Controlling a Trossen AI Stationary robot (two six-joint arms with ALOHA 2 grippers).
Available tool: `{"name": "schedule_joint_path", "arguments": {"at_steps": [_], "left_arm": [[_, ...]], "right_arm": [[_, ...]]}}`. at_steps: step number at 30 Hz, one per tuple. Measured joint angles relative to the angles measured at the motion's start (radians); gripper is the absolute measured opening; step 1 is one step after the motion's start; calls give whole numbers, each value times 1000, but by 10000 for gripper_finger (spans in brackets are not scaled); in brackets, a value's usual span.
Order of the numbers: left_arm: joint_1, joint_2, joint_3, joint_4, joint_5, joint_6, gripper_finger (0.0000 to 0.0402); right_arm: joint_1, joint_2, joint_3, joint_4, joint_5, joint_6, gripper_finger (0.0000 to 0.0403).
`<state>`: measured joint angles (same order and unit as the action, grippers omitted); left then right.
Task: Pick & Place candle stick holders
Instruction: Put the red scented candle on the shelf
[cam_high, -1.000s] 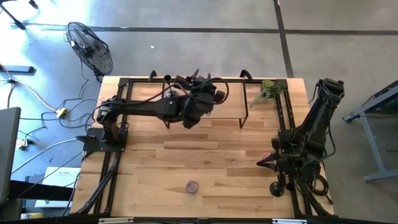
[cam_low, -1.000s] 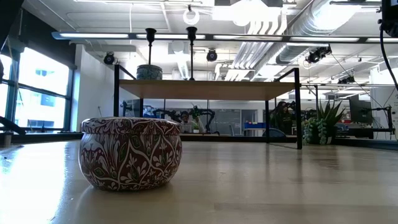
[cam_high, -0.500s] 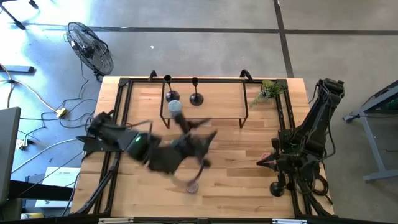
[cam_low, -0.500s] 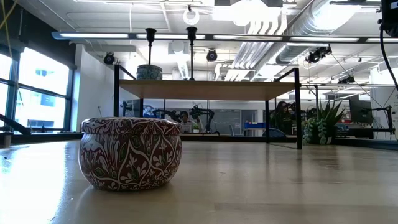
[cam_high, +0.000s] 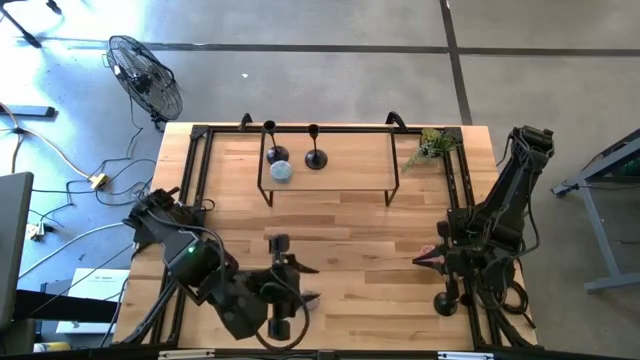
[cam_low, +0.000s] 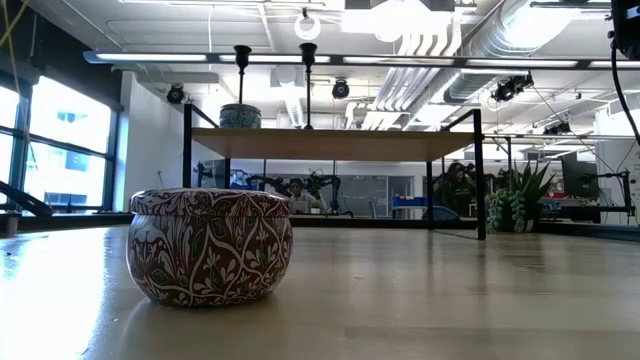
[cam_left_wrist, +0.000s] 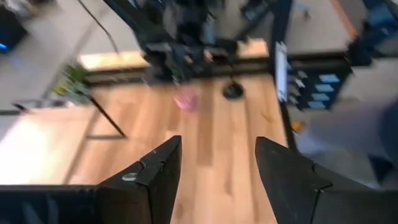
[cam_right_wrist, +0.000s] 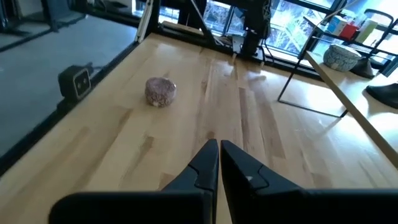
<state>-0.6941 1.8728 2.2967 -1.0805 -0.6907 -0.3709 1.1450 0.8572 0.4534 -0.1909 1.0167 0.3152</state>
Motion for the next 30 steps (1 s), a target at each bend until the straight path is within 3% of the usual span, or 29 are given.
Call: {"name": "schedule_joint_path", "arguments": {"at_steps": [11, 22, 27, 30], "left_arm": [[0, 24, 0, 23, 80, 69, 220], [0, 30, -46, 82, 82, 78, 344], [0, 29, -73, 59, 50, -91, 384], [1, 28, -74, -34, 100, -264, 392]], "right_arm": [[0, 2, 0, 100, 5, 2, 12], [0, 2, 0, 103, 6, 29, 12], [0, 2, 0, 103, 3, 28, 12], [0, 2, 0, 98, 2, 27, 12]]}}
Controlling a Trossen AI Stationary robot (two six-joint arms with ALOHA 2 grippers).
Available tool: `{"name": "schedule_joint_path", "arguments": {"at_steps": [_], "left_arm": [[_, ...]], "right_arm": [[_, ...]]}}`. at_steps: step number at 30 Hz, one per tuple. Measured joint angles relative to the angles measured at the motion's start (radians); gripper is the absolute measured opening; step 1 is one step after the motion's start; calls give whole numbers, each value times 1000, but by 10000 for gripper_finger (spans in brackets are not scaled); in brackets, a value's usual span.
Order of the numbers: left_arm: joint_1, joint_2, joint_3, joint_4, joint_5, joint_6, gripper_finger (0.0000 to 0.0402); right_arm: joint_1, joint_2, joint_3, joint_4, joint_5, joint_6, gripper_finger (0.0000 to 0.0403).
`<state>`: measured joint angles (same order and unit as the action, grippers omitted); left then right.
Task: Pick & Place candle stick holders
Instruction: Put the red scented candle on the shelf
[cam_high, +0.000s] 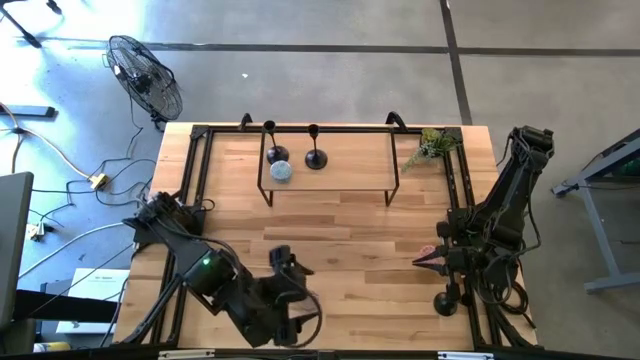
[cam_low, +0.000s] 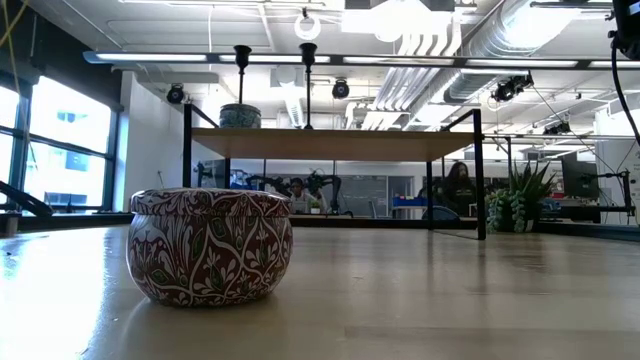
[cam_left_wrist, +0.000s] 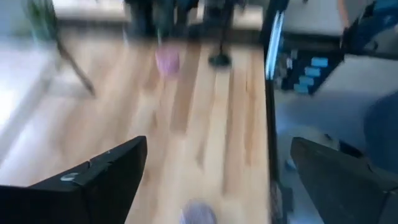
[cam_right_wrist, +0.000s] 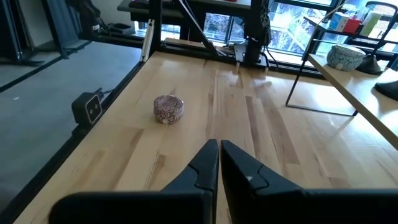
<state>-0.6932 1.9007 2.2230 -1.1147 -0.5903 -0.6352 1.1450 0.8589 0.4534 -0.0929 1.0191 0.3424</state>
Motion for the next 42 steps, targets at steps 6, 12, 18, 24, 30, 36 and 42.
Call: {"name": "schedule_joint_path", "arguments": {"at_steps": [6, 12, 18, 24, 30, 36, 42], "left_arm": [[20, 39, 0, -223, 99, -317, 392], [93, 132, 0, -308, 186, -445, 392], [138, 241, 0, -273, 299, -414, 392], [150, 338, -1, -264, 517, -375, 392], [151, 378, -1, -245, 522, -366, 392], [153, 378, -1, -274, 383, -401, 392], [173, 377, -67, -253, 456, -421, 392]], "right_arm": [[0, 0, 0, -19, 25, -2, 12], [0, 0, 0, -22, 48, -2, 12], [0, 0, 0, -22, 50, 36, 12], [0, 0, 0, -22, 60, 53, 12], [-14, 0, -1, -14, 72, 52, 12], [-46, 0, -1, -14, 53, 54, 12], [-70, 0, -1, -14, 18, 54, 12]]}}
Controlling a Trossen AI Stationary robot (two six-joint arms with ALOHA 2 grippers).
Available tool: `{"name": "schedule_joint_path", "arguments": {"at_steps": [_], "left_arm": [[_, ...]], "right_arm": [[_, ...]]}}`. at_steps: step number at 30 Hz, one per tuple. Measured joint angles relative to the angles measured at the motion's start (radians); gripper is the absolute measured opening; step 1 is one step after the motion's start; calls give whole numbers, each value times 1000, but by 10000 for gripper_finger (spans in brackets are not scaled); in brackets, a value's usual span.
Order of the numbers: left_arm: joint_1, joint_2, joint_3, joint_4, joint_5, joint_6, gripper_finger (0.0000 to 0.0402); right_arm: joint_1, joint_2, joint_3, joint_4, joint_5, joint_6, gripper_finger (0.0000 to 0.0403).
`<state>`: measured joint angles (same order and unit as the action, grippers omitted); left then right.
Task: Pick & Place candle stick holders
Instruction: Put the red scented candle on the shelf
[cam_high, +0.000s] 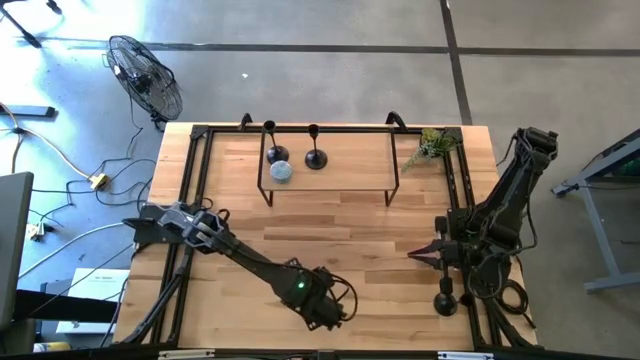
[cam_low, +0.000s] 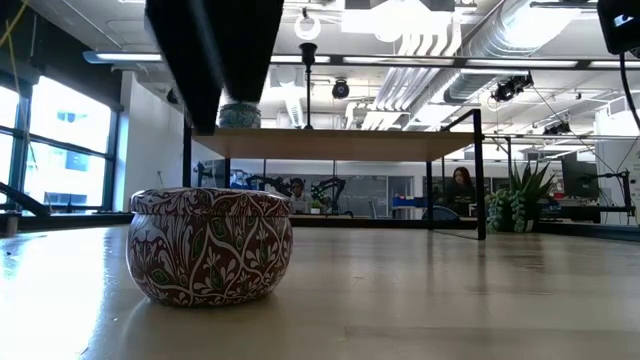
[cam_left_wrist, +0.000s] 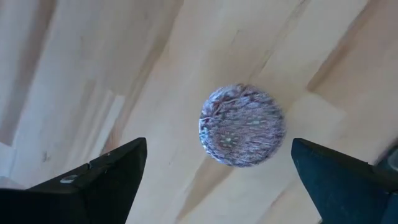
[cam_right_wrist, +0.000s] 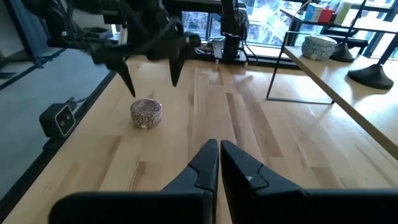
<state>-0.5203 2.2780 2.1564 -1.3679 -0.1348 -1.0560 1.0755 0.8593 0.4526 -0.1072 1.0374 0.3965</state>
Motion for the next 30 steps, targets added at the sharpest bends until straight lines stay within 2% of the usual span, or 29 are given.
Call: {"name": "schedule_joint_path", "arguments": {"at_steps": [11, 24, 30], "left_arm": [[13, 0, -119, 162, 100, 30, 392], [24, 0, -231, 306, 138, 37, 392], [23, 0, -276, 312, 147, 4, 388]], "right_arm": [[-9, 0, 0, 0, -15, 1, 12], [-9, 0, 0, 0, -24, 15, 12], [-9, 0, 0, 0, -24, 15, 12]]}}
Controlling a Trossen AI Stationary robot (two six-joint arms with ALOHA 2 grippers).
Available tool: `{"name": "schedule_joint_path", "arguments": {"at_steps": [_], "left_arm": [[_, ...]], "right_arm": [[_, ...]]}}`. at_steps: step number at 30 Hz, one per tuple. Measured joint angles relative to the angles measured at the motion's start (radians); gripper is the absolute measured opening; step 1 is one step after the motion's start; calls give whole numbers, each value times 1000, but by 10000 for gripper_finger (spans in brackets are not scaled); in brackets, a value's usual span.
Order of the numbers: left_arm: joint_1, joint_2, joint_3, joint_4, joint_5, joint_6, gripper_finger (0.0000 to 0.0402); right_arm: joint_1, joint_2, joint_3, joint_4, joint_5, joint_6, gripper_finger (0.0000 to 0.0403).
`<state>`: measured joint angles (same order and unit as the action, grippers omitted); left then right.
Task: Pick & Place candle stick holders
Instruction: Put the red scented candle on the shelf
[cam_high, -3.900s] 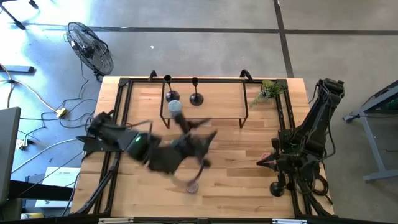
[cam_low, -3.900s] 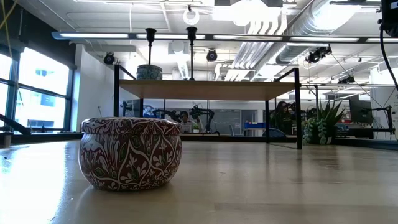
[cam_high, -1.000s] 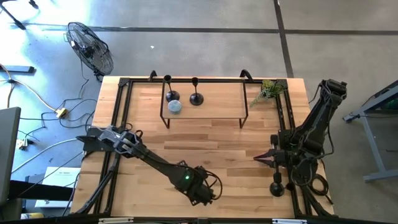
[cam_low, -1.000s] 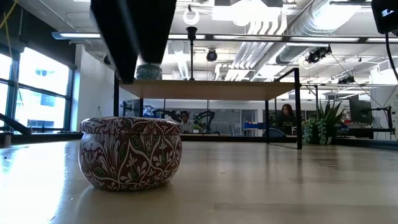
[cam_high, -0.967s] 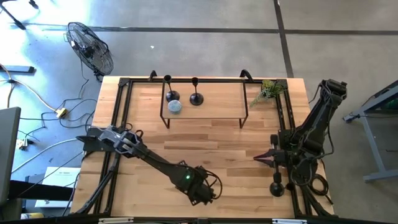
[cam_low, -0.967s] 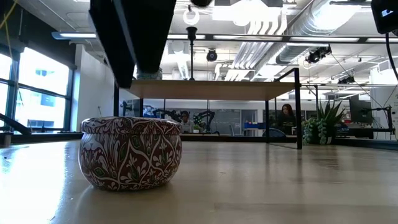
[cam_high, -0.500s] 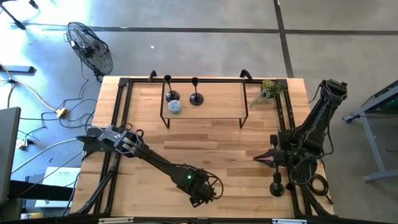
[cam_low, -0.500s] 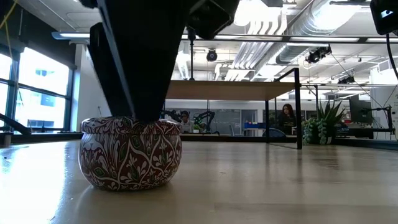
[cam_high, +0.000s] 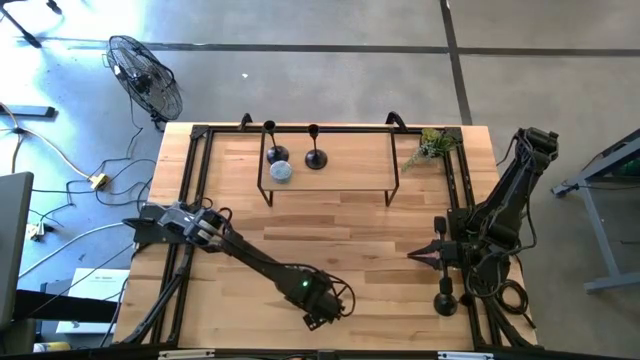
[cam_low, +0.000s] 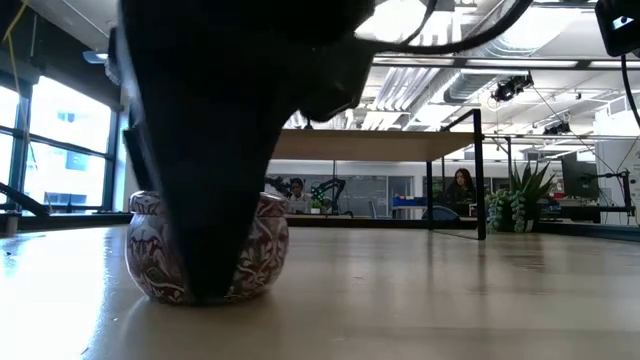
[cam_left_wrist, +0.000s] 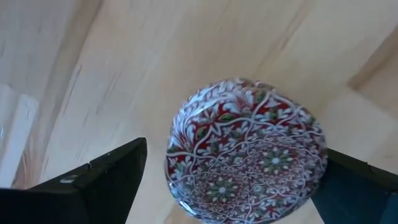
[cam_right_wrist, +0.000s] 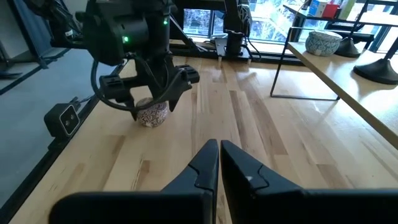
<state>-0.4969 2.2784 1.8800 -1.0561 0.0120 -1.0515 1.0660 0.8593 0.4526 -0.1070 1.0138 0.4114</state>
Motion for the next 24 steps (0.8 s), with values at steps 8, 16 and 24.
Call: {"name": "schedule_joint_path", "arguments": {"at_steps": [8, 16, 24], "left_arm": [[0, 0, -12, 10, -81, 2, 293], [0, 0, 32, 1, -82, 34, 289], [12, 0, 277, -277, -176, 59, 289]], "right_arm": [[0, 0, 0, 0, 0, 0, 12], [0, 0, 0, 0, -3, 0, 12], [0, 0, 0, 2, -8, -21, 12]]}}
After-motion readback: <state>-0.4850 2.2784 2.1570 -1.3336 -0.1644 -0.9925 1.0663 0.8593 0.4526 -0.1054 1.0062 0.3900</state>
